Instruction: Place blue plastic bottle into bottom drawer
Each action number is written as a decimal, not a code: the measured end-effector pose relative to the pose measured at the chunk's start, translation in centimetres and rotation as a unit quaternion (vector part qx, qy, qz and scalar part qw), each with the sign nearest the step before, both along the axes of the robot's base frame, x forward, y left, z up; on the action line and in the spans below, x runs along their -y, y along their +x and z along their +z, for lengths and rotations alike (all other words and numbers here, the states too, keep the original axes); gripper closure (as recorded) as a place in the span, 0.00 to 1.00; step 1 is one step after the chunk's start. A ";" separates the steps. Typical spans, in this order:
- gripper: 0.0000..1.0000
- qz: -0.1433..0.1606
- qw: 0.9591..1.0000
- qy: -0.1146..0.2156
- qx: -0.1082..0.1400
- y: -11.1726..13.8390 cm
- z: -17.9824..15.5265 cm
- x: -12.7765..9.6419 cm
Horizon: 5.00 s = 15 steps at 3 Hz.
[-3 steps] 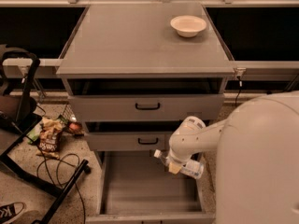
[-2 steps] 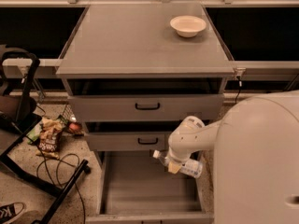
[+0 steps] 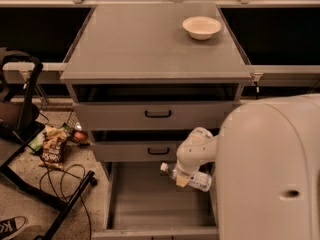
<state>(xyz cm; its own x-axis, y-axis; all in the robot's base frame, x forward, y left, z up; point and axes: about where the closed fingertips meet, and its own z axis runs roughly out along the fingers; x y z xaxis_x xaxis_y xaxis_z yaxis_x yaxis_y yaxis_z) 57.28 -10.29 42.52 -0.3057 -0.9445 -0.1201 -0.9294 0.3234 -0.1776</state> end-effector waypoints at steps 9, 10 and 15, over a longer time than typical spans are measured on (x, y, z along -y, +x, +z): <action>0.00 0.081 0.993 0.074 -0.035 1.9 -31.4 -11.0; 0.00 0.081 0.993 0.074 -0.035 1.9 -31.4 -11.0; 0.00 0.068 0.998 0.003 0.008 -3.3 -14.4 -2.5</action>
Offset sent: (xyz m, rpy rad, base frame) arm 0.0486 0.1071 -0.2525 0.2445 0.0193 0.1278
